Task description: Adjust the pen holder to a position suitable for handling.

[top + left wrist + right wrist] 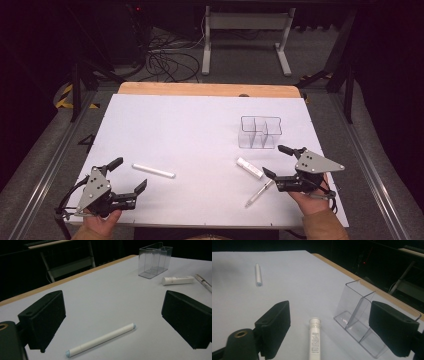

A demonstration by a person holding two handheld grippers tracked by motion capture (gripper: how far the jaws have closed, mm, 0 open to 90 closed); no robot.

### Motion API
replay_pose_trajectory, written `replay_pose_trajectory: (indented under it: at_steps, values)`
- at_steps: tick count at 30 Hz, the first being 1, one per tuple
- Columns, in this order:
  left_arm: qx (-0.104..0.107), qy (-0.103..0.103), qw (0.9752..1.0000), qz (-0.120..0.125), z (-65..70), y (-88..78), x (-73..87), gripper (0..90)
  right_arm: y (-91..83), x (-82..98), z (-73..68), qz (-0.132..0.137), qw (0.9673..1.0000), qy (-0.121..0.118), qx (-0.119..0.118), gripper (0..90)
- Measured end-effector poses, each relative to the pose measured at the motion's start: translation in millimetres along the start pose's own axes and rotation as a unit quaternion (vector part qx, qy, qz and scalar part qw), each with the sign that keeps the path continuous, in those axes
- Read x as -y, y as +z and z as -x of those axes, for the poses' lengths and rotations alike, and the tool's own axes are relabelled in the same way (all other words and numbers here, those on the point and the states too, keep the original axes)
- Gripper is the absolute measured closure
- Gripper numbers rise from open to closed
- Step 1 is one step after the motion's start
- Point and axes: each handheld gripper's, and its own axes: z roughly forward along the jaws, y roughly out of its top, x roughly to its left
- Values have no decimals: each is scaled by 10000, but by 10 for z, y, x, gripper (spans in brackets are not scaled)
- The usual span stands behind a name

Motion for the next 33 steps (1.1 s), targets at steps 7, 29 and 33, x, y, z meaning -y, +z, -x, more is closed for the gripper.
replay_pose_trajectory:
  at_steps: [7, 29, 33]
  values:
    - [1, 13, 10000, 8, 1, -3, -1, 60, 16, -21, 13, 49, 10000, -13, 16, 167]
    - [4, -26, 10000, 3, -14, 1, 2, 62, 227, -245, 273, -851, 9958, -319, -140, 284]
    - [-11, -2, 10000, 1, -3, 6, 1, 62, 273, -285, 318, -1009, 9943, -318, -141, 302]
